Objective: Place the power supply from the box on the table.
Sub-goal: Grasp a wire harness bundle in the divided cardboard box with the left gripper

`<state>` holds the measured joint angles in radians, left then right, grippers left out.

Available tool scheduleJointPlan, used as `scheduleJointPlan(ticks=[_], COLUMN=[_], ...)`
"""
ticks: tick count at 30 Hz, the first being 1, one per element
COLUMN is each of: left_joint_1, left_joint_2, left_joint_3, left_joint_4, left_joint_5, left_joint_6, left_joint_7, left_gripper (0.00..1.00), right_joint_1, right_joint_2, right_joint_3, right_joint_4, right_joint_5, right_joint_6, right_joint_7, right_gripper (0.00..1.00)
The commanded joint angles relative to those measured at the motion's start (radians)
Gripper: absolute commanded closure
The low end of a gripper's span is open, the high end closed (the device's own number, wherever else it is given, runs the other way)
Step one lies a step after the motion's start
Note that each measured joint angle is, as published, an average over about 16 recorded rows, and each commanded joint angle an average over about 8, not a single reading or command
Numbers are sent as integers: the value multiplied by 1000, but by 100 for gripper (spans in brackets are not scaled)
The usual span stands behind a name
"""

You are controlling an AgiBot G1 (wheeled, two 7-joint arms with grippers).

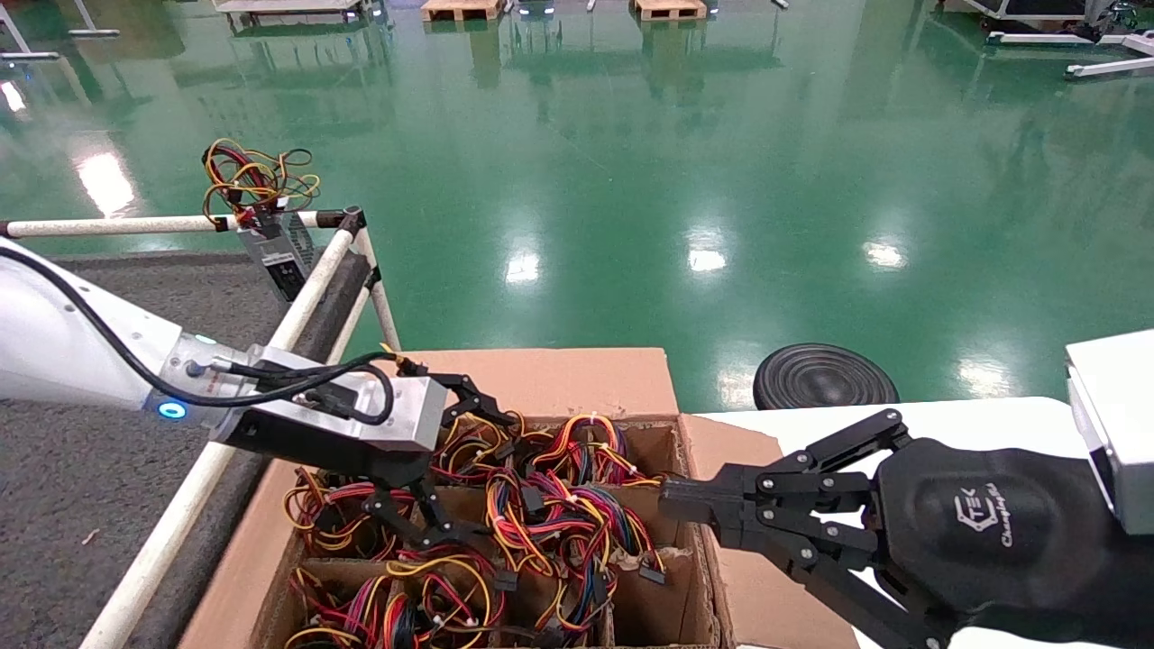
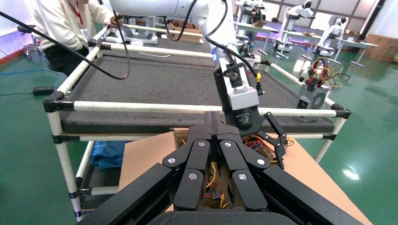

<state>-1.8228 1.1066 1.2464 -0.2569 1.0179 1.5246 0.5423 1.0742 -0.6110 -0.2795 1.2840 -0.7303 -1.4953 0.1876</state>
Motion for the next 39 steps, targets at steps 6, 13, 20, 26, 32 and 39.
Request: scheduleJointPlan(ticks=[6,13,20,26,32,39], left_joint_1=[-2,-6,-10,-14,-16,-15], left_joint_2=[16,24,26,24,17,6], left_joint_3=[6,11,18,24,32,40], left_joint_4=[26,46,60,65,64,54], left_joint_5=[-1,-3,-10,-18,-28,-44], left_joint_6=[7,15,25,33,42,52], left_joint_7=[19,33,45,51,52,50], left_gripper=[100,100,100,100,100,100], right_joint_1=[0,0,0,0,0,0], right_joint_2=[0,0,0,0,0,0], right_joint_3=[0,0,0,0,0,0], right_joint_4=[0,0,0,0,0,0], right_joint_5=[0,0,0,0,0,0], right_joint_6=[0,0,0,0,0,0], right_joint_7=[0,0,0,0,0,0], right_gripper=[100,100,100,100,100,100])
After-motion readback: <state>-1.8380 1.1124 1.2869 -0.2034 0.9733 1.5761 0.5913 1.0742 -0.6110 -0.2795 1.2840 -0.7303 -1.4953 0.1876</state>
